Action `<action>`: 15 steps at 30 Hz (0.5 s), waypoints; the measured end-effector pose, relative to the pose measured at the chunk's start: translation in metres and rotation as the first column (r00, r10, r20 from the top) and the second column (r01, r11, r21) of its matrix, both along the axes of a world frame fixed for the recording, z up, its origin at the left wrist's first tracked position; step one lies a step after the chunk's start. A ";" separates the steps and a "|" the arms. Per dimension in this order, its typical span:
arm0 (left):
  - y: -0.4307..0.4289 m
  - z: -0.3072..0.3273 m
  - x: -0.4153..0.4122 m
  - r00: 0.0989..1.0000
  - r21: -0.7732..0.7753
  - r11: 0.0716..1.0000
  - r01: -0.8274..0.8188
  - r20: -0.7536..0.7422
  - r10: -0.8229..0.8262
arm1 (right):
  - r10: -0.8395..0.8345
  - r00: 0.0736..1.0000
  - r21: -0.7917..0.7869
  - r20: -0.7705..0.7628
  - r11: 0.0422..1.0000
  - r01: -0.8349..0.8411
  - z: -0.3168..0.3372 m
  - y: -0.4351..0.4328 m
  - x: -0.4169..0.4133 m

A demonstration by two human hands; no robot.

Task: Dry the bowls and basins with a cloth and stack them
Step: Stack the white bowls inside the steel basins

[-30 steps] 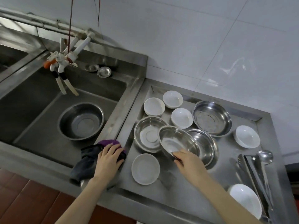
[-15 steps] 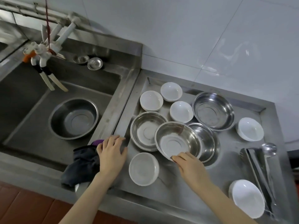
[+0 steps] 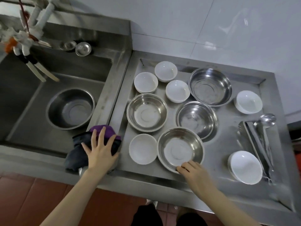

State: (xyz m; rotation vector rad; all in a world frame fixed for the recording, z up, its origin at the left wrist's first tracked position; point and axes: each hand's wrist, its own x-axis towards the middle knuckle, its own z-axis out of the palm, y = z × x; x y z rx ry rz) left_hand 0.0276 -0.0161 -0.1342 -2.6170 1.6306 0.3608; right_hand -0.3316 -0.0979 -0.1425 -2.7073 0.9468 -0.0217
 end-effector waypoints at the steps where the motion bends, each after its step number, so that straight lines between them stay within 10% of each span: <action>1: 0.002 0.001 -0.001 1.000 0.018 1.000 -0.004 0.000 0.004 | 0.006 1.000 0.009 -0.022 1.000 -0.006 -0.003 0.001 0.001; 8: -0.010 0.019 0.016 0.995 -0.062 0.994 -0.095 -0.012 0.094 | 0.029 0.991 0.112 -0.133 0.994 -0.014 -0.006 -0.005 0.001; 15: -0.058 0.058 0.010 0.995 -0.280 0.955 -0.096 -0.061 0.082 | -0.284 0.957 0.147 0.062 0.951 0.273 0.039 -0.055 0.046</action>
